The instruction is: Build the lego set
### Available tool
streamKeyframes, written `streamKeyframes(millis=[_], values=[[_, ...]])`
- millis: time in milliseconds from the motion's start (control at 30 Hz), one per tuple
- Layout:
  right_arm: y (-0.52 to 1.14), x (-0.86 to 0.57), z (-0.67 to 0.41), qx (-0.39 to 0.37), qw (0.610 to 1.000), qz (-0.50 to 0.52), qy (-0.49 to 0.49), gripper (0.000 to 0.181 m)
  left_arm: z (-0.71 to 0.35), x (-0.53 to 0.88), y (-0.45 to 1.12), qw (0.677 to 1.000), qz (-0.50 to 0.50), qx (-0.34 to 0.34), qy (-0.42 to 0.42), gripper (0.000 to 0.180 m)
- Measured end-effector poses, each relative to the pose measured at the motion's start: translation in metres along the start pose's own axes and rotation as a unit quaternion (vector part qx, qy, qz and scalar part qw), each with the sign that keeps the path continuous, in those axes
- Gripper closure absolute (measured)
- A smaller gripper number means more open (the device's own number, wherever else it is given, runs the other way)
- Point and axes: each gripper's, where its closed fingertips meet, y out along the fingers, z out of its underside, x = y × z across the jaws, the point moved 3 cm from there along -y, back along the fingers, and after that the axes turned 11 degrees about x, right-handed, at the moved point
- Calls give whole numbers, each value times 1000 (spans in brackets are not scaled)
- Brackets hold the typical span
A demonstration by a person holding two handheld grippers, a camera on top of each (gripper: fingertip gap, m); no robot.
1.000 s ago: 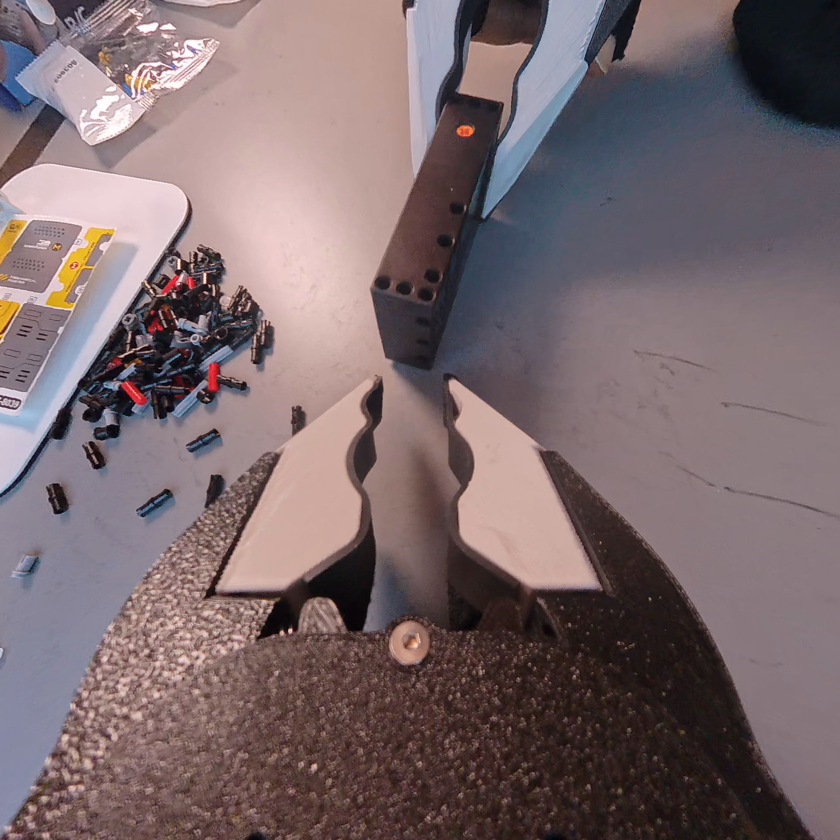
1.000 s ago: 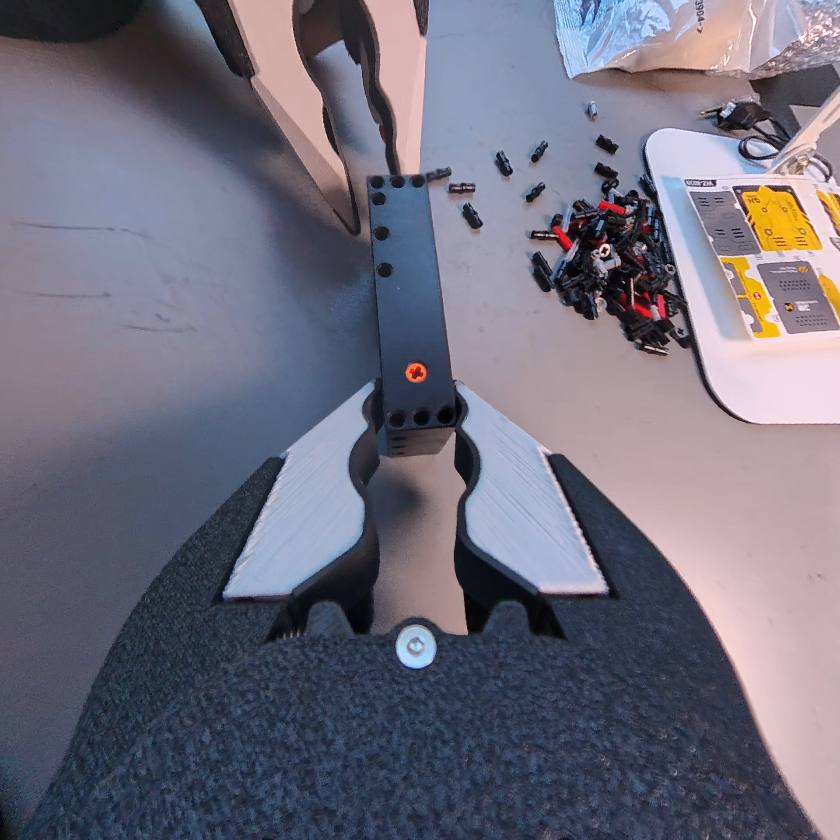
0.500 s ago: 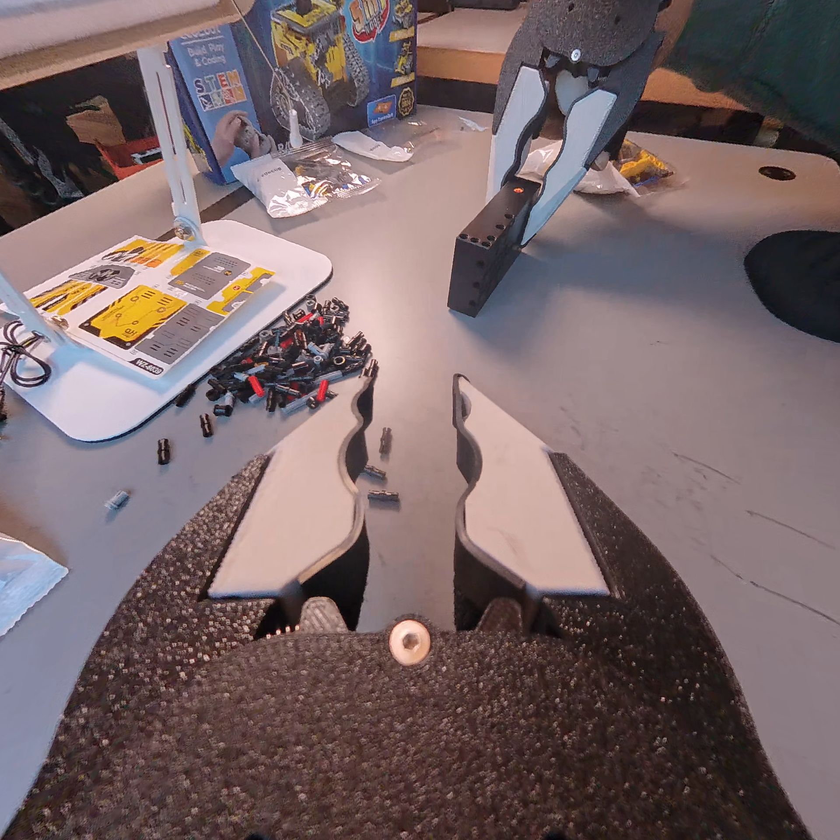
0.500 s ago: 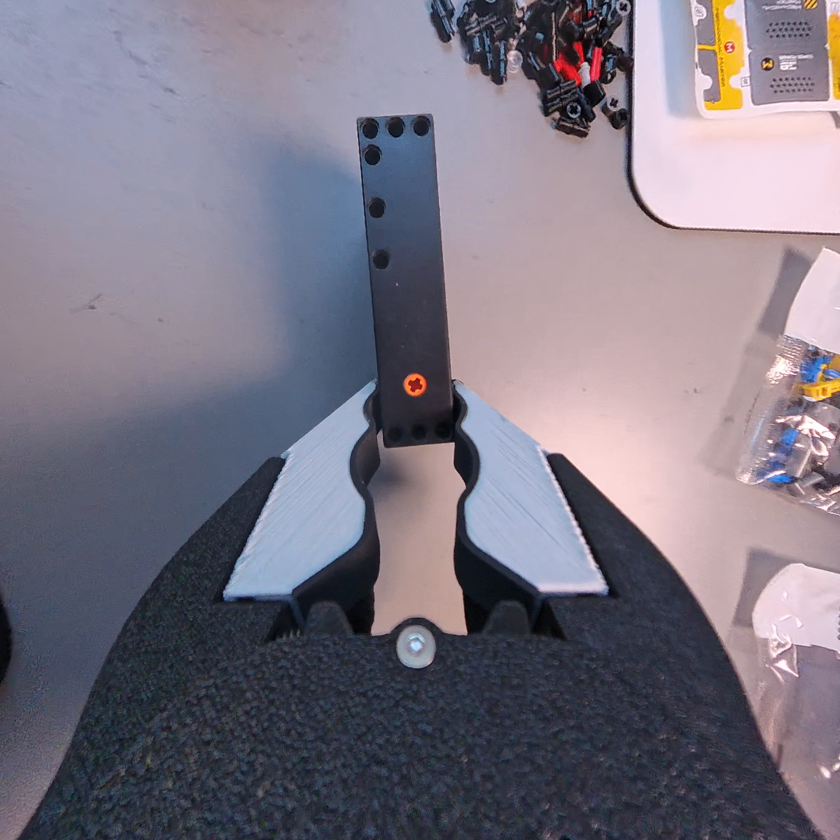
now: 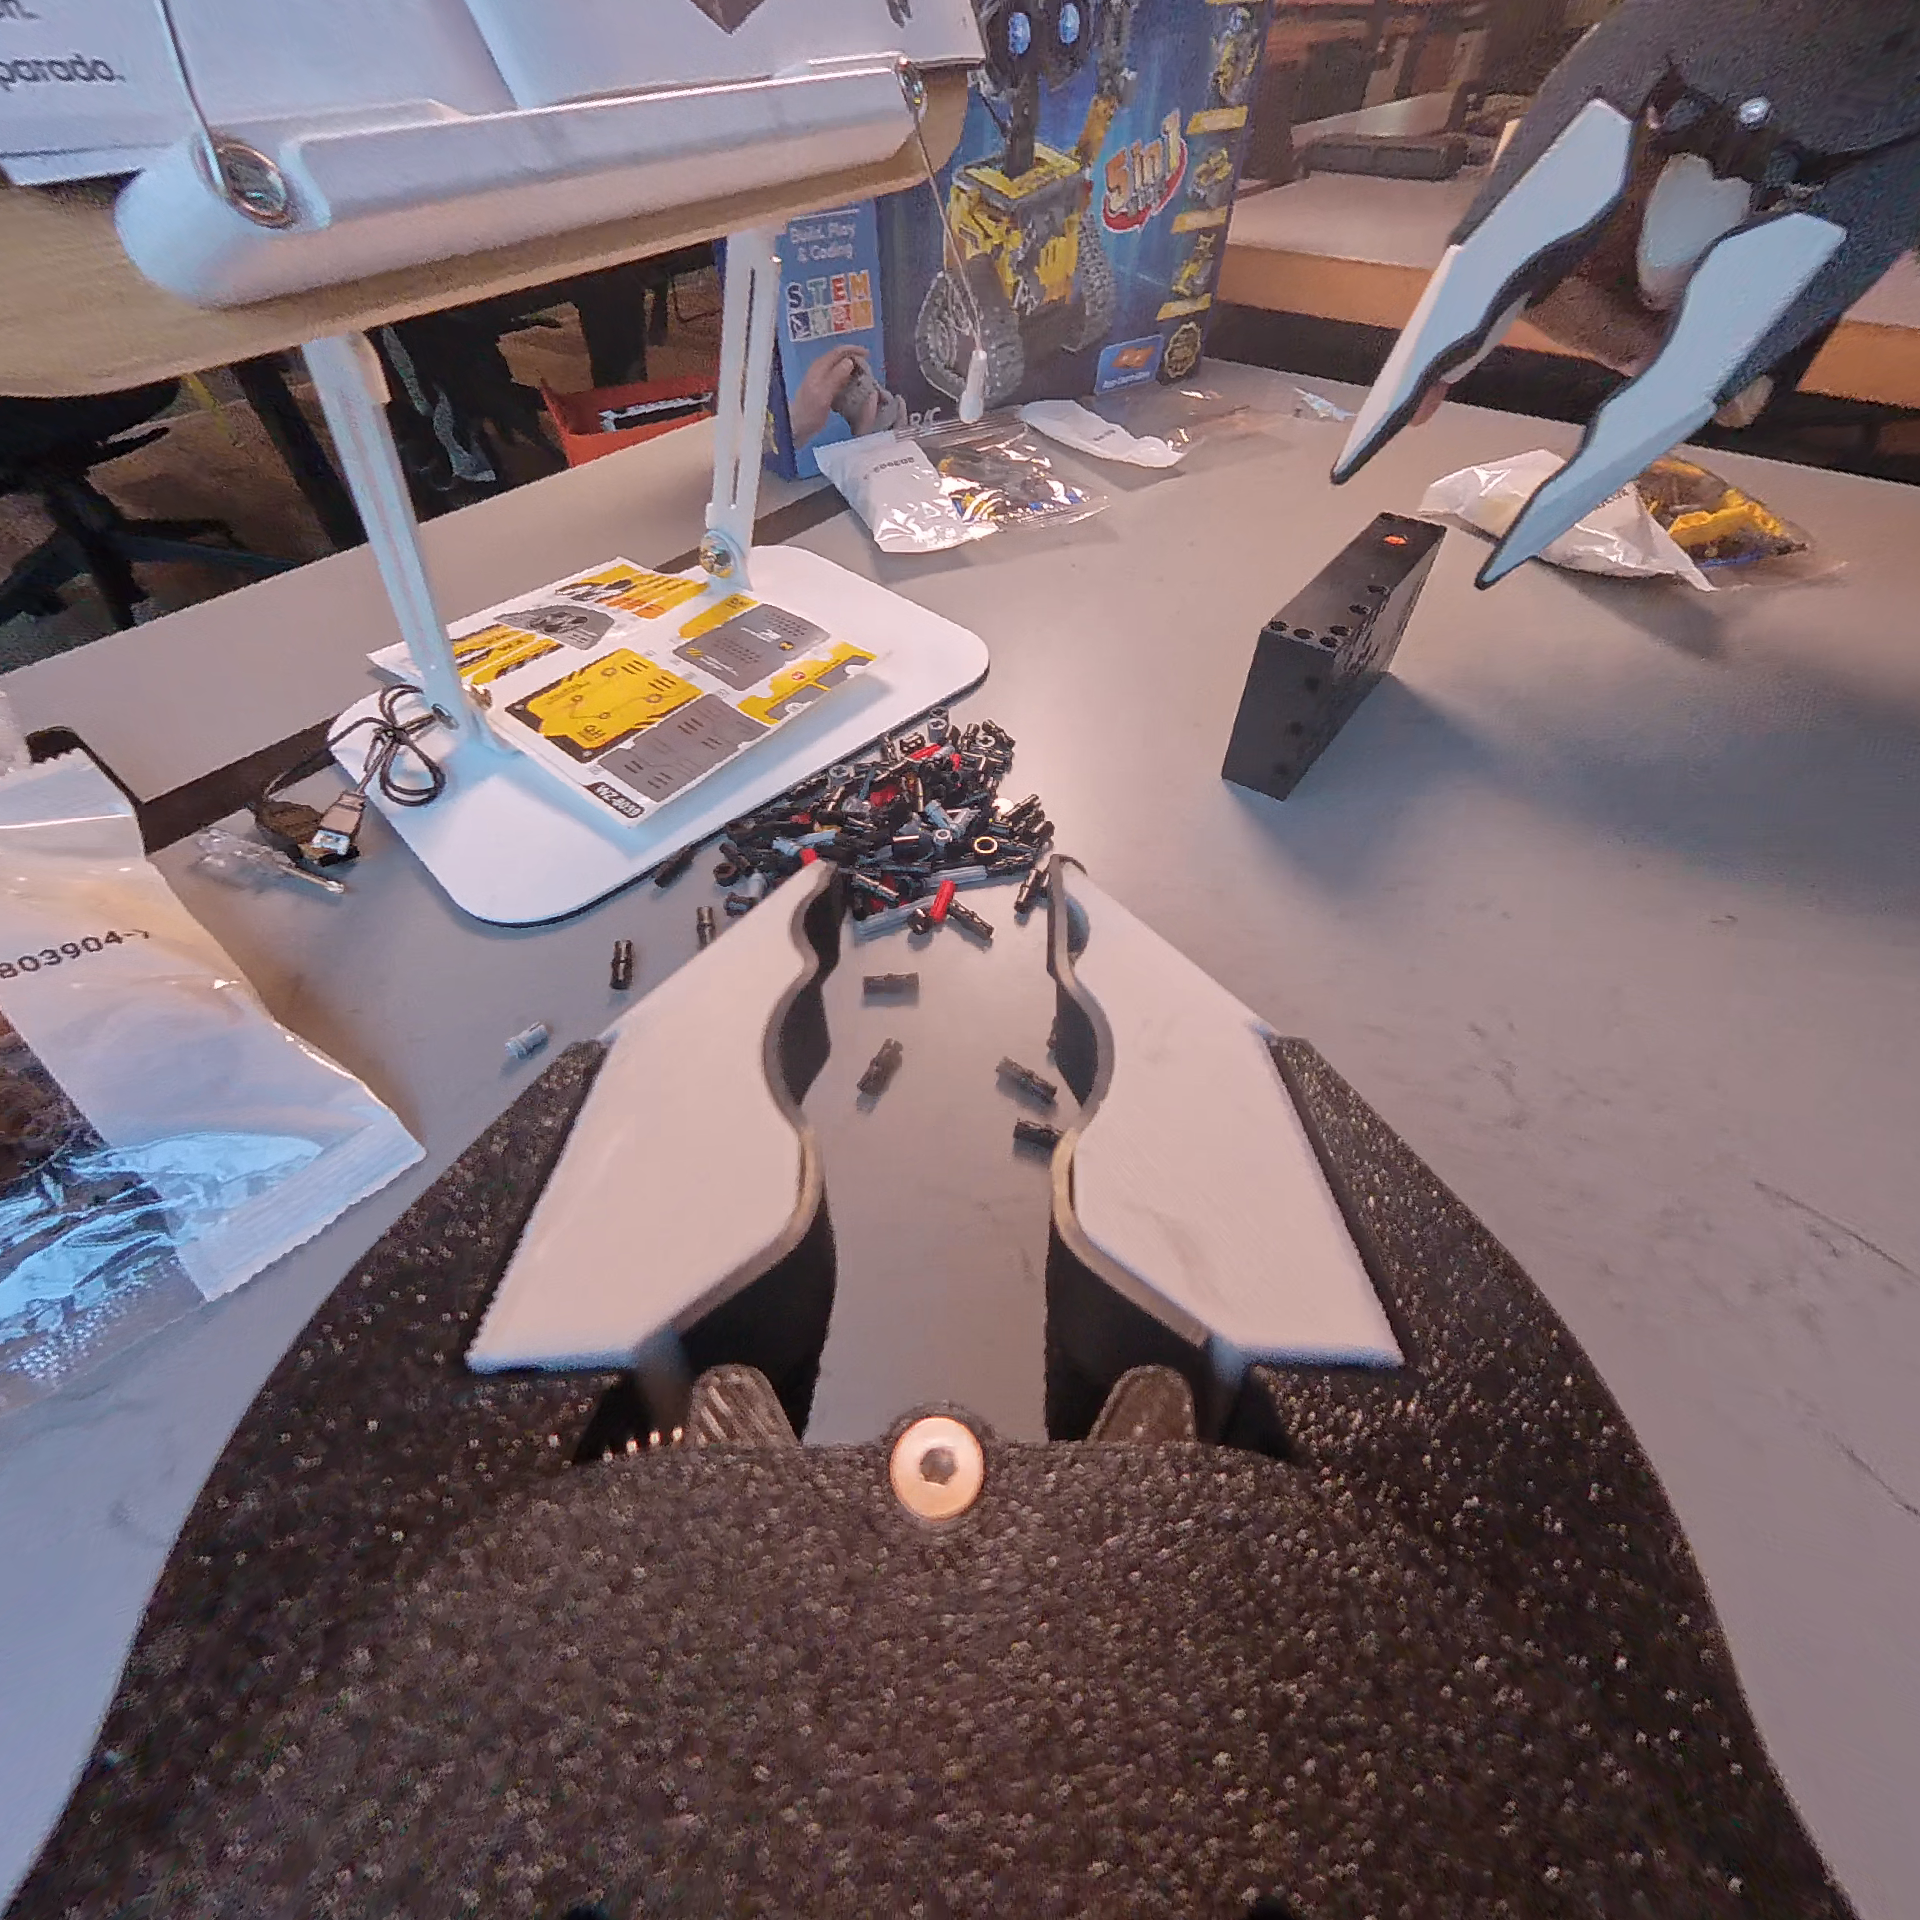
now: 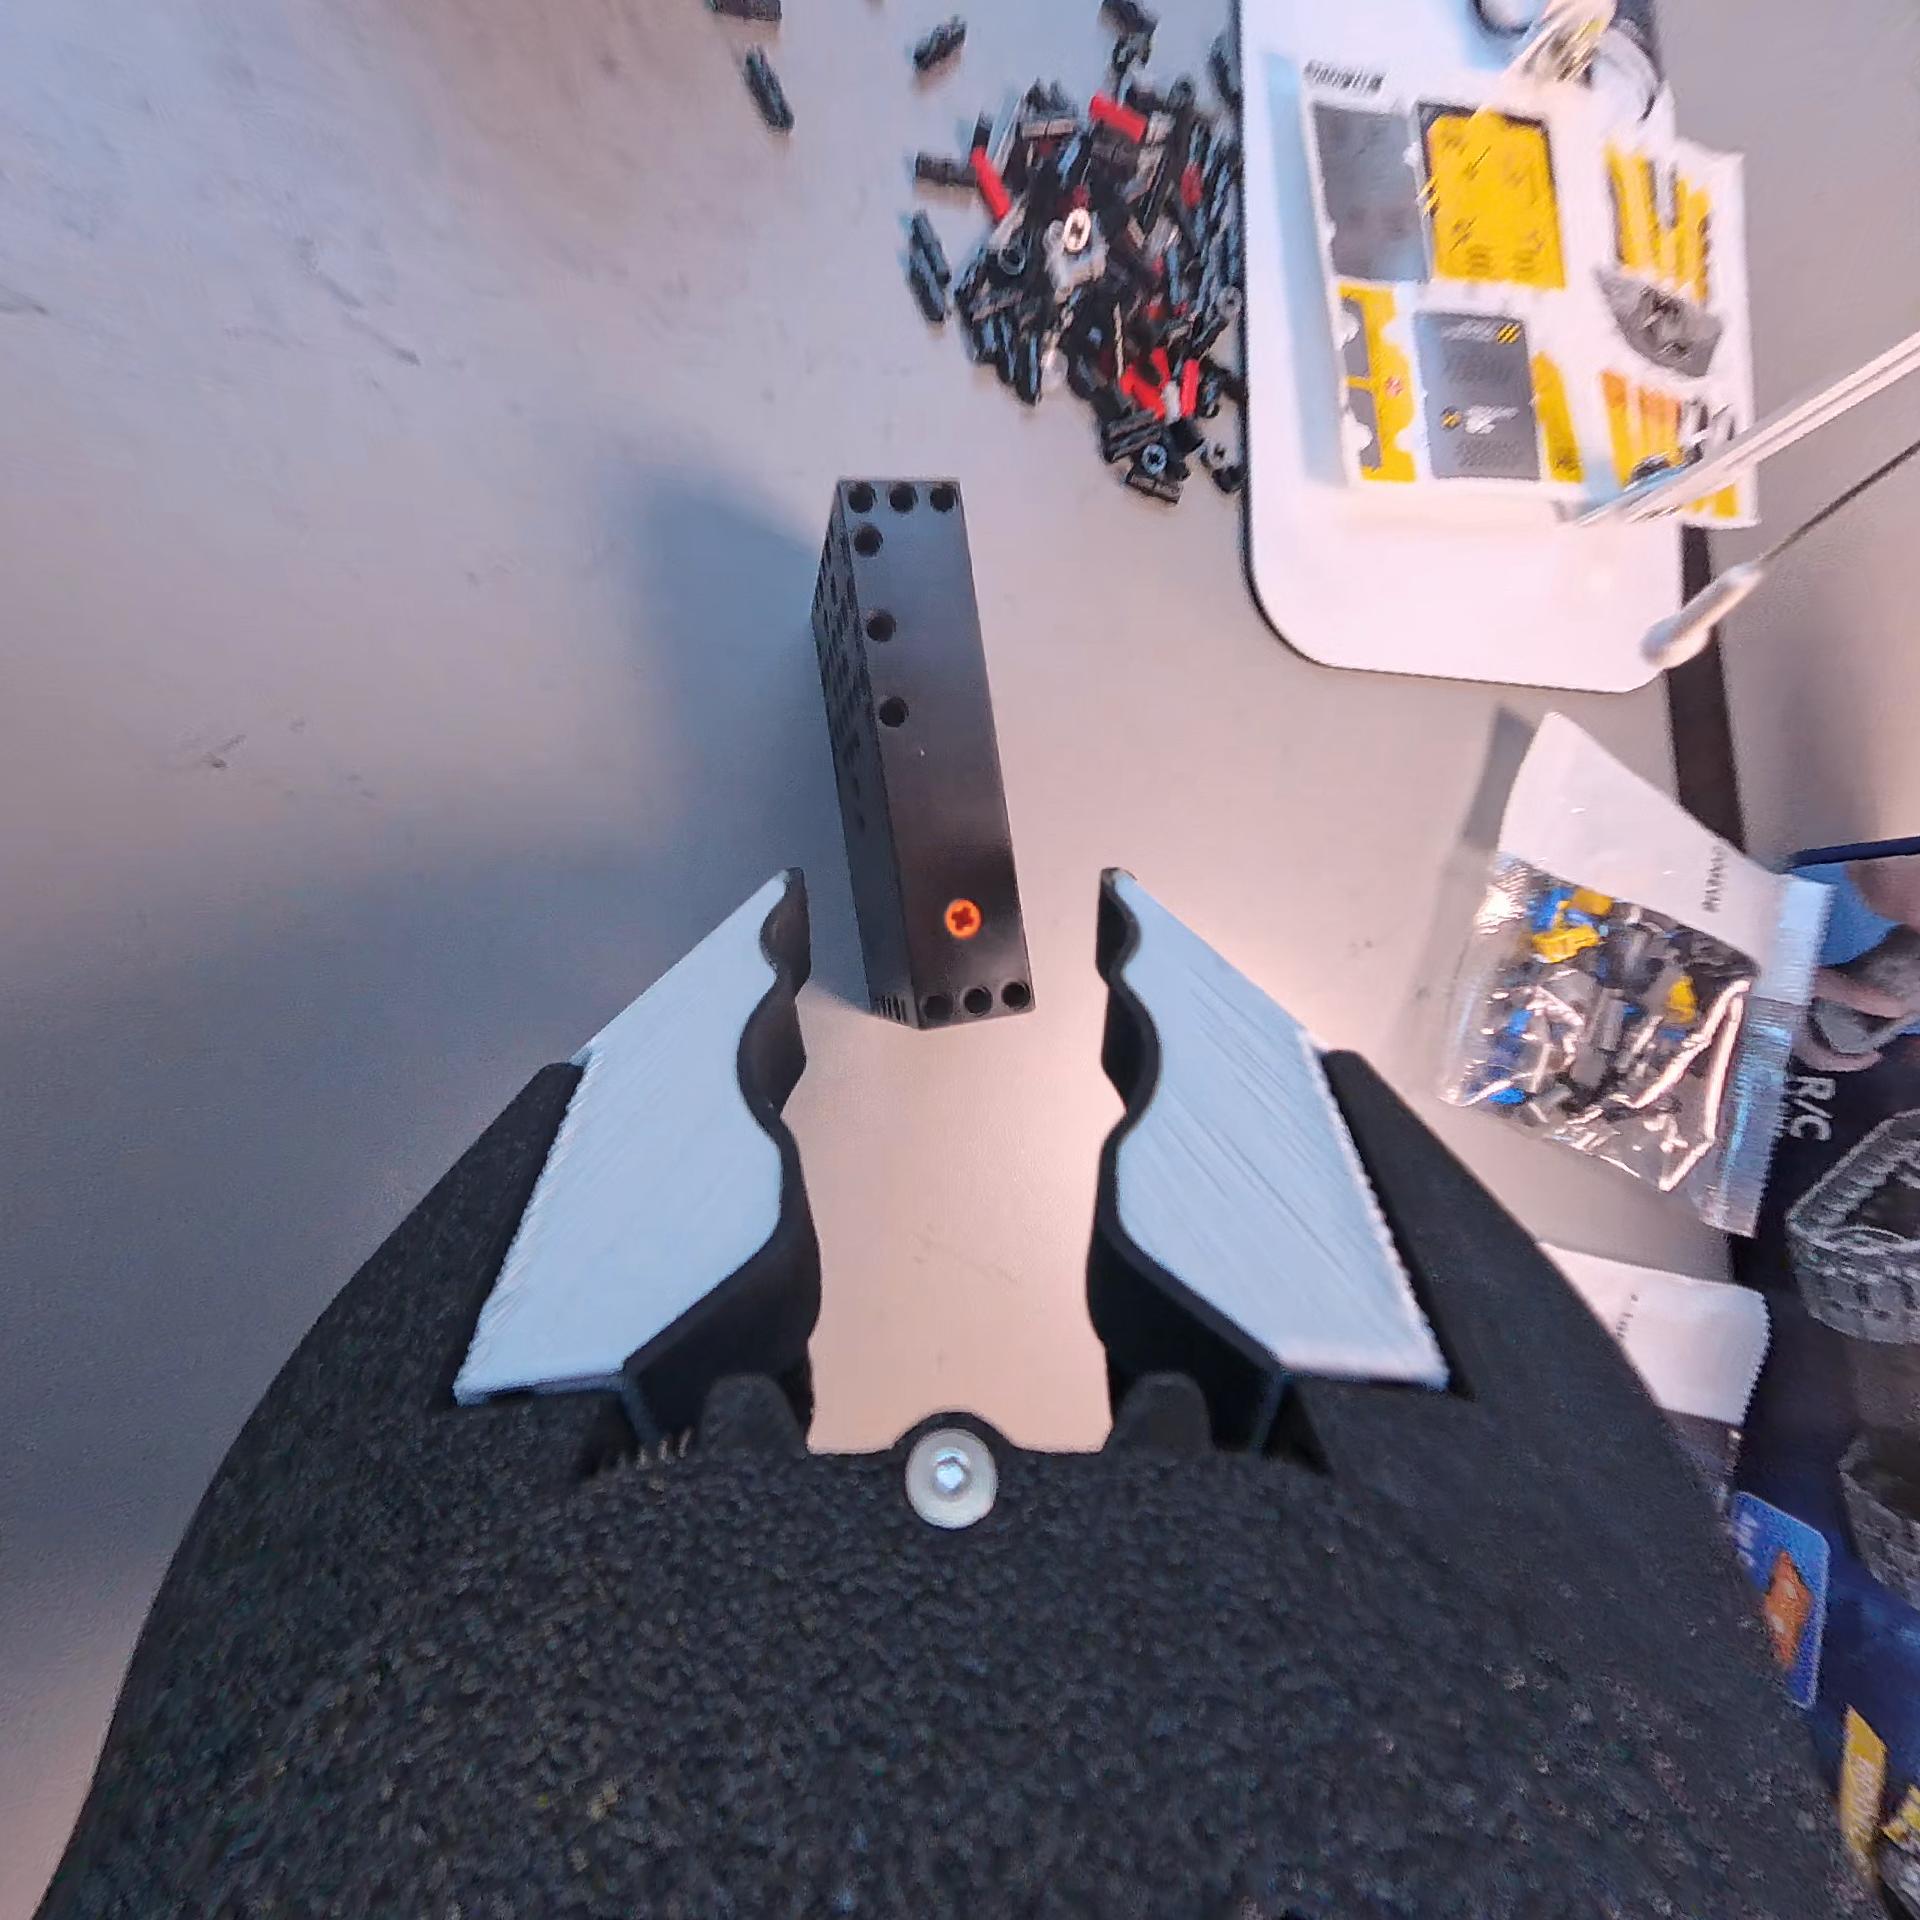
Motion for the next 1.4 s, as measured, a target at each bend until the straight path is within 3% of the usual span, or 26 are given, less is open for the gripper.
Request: streamKeyframes(millis=[200, 300, 400, 667, 933, 1033, 1133, 1267, 1400], values=[[-6, 5, -11, -28, 996, 88, 20, 127, 0, 10, -3, 1000, -21, -5, -17, 140], [9, -1, 3, 25, 993, 111, 19, 127, 2, 11, -1, 1000, -21, -2, -18, 141], [21, -6, 13, 53, 995, 81, 34, 144, 2, 7, 0, 1000, -23, 4, -3, 141], [18, -20, 28, 67, 994, 65, 64, 149, 4, 4, 3, 999, -32, 16, 18, 141], [5, -49, 72, 111, 981, 107, 114, 150, 11, 71, -23, 982, -180, 25, -43, 136], [-10, -53, 53, 71, 978, 152, 124, 138, 22, 121, -39, 961, -259, 56, -75, 128], [-33, -46, 7, -39, 973, 179, 138, 138, 37, 169, -52, 941, -301, 80, -135, 121], [-39, -10, -56, -178, 959, 146, 164, 140, 52, 212, -57, 922, -308, 102, -210, 107], [-15, 33, -94, -236, 954, 96, 155, 143, 69, 238, -48, 912, -286, 143, -258, 85]])
